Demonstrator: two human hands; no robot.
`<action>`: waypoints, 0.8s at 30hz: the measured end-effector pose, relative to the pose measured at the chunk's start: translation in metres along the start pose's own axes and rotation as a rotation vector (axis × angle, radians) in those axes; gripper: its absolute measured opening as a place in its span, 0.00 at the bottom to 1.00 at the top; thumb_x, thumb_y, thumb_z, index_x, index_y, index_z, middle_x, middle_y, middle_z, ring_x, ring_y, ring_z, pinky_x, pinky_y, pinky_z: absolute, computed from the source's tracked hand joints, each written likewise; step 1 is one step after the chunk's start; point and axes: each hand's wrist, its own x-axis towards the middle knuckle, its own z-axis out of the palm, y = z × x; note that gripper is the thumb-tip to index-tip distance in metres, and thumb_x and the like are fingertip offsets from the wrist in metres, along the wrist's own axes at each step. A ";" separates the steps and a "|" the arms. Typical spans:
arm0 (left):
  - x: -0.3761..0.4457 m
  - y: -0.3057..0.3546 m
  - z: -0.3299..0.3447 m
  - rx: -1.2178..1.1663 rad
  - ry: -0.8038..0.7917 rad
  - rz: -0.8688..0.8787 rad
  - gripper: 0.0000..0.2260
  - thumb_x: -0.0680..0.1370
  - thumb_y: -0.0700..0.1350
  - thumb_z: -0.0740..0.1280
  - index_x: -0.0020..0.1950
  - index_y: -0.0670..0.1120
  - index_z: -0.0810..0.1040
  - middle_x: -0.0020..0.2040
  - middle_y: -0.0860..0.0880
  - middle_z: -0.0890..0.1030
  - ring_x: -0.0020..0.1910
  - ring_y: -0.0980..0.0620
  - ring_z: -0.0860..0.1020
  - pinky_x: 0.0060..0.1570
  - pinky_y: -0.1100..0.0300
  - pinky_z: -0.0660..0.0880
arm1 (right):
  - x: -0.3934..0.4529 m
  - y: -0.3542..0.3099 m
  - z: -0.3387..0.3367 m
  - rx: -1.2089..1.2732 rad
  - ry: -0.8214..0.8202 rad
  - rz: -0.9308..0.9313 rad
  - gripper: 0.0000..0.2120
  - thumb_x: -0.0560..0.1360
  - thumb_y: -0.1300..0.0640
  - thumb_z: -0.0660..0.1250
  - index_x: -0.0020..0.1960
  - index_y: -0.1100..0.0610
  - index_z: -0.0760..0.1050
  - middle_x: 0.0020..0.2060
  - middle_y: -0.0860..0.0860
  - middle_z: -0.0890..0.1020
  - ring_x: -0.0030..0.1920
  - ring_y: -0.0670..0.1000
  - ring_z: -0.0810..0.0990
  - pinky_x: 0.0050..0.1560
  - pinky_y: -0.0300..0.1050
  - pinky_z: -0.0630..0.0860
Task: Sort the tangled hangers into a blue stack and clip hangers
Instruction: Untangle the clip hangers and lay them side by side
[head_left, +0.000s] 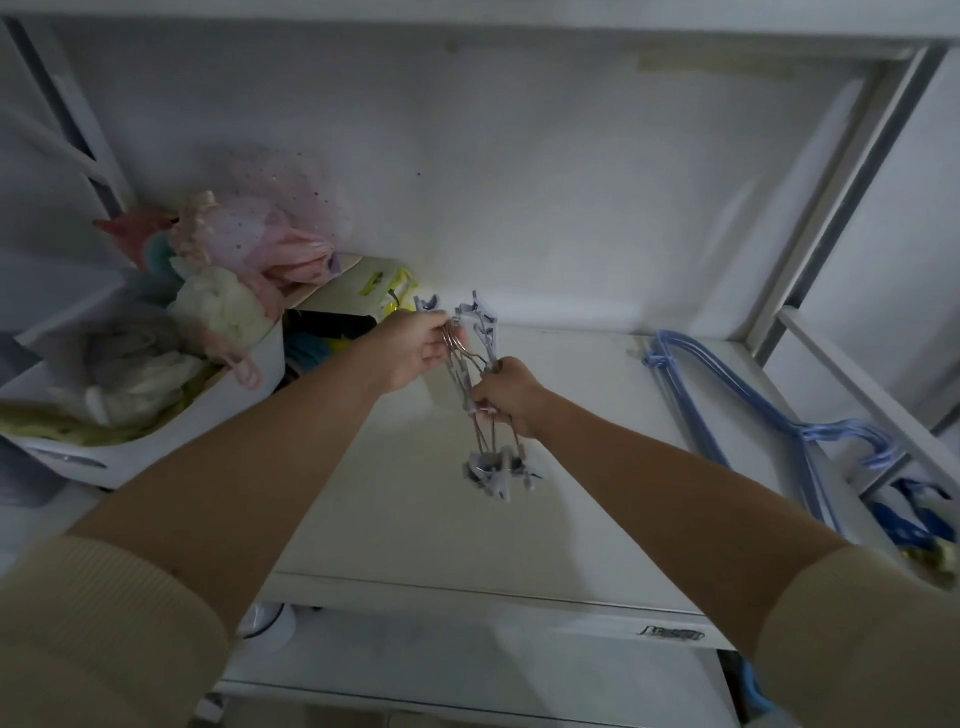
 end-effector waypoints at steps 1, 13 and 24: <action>-0.001 -0.003 -0.002 0.024 -0.011 0.009 0.10 0.81 0.43 0.58 0.43 0.48 0.76 0.33 0.54 0.83 0.34 0.61 0.79 0.44 0.66 0.71 | 0.001 0.003 0.002 0.002 -0.002 0.001 0.11 0.72 0.74 0.59 0.38 0.60 0.65 0.32 0.59 0.73 0.29 0.54 0.72 0.32 0.44 0.72; -0.007 -0.019 -0.017 -0.037 0.088 -0.090 0.12 0.79 0.36 0.57 0.39 0.44 0.76 0.28 0.53 0.82 0.41 0.57 0.77 0.55 0.61 0.69 | -0.010 -0.005 0.005 0.078 -0.072 0.032 0.13 0.74 0.72 0.54 0.33 0.63 0.67 0.26 0.57 0.69 0.26 0.53 0.67 0.30 0.44 0.62; -0.013 -0.076 -0.064 -0.028 0.143 -0.306 0.09 0.79 0.37 0.59 0.41 0.43 0.75 0.27 0.53 0.83 0.31 0.59 0.81 0.28 0.68 0.75 | -0.011 0.038 0.020 0.198 -0.197 0.134 0.14 0.75 0.78 0.53 0.35 0.66 0.69 0.32 0.62 0.75 0.28 0.57 0.76 0.30 0.45 0.72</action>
